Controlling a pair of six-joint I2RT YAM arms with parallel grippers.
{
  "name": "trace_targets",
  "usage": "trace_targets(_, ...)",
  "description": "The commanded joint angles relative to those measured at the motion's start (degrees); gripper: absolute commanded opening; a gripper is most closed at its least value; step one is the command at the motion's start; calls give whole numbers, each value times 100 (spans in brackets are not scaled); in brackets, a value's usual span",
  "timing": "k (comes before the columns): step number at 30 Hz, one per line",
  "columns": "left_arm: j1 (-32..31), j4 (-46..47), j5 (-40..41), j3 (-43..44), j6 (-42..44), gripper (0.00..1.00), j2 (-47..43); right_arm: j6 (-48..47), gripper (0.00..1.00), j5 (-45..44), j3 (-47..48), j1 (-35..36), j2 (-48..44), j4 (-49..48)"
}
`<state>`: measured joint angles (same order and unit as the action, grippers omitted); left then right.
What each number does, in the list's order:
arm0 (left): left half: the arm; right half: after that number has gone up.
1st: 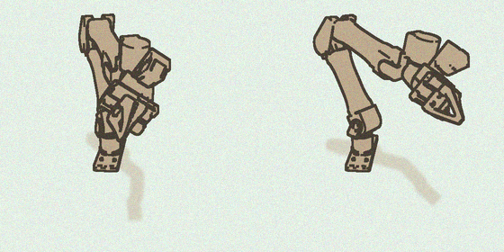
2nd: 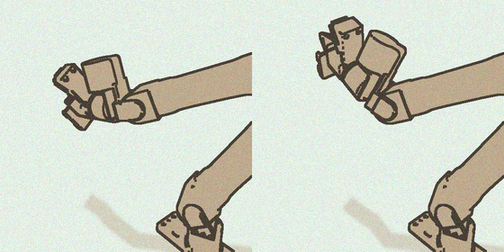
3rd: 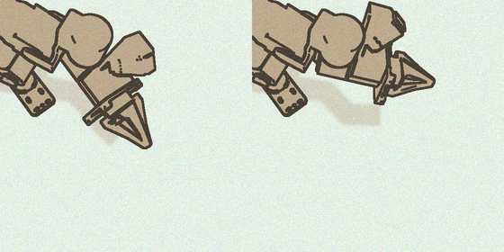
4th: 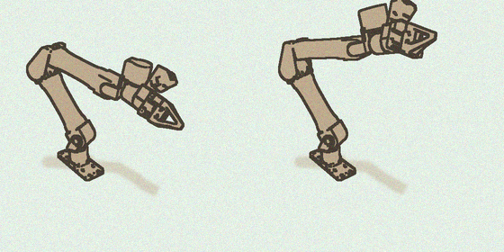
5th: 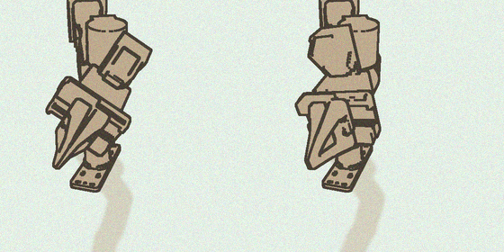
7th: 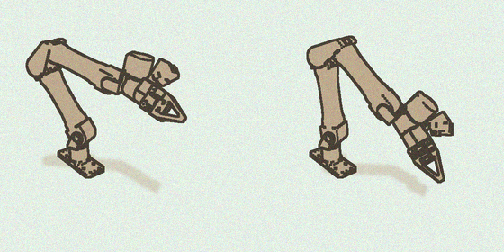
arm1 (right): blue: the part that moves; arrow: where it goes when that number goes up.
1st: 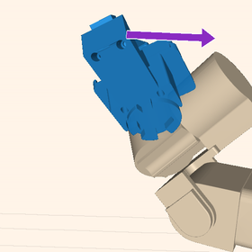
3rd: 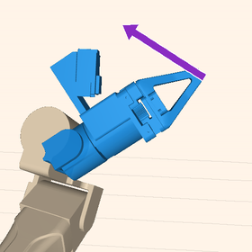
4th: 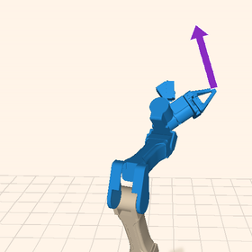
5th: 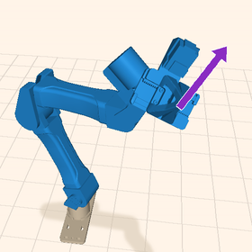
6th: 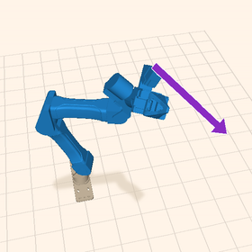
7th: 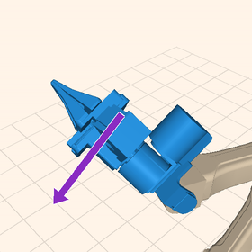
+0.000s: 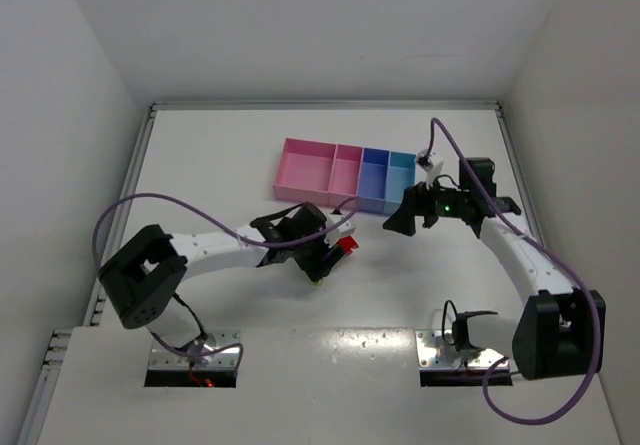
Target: Sort the legos into containers by color
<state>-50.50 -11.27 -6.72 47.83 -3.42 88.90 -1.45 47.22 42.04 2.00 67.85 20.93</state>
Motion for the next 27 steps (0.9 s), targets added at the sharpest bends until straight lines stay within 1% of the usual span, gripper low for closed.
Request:
trace_targets(1, -153, -209, -303, -151, 641, 35, -751, 619, 96, 647, 725, 441, 543, 262)
trace_targets(6, -206, -262, -303, -283, 755, 32, -1173, 725, 96, 956, 1069, 1065, 1299, 132)
trace_targets(7, -206, -262, -303, -231, 755, 30, -1174, 656, 96, 1077, 1121, 1257, 1405, 183)
trace_targets(8, -206, -314, -303, -178, 755, 30, -1234, 568, 96, 1157, 1192, 1329, 1536, 279)
trace_targets(10, -206, -403, -303, -47, 808, 27, -1235, 314, 96, 1473, 1420, 1443, 1941, 594)
trace_targets(12, -206, -455, -303, 6, 808, 25, -1297, 190, 94, 1780, 1622, 1444, 2239, 745)
trace_targets(16, -206, -455, -365, 68, 808, 25, -1297, 66, 91, 2053, 1869, 1566, 2512, 1071)
trace_targets(23, -206, -455, -303, 287, 755, 25, -1244, 66, 90, 2106, 1869, 1681, 2811, 1019)
trace_targets(27, -206, -455, -242, 410, 755, 25, -1191, 66, 84, 2107, 1922, 1681, 3075, 1019)
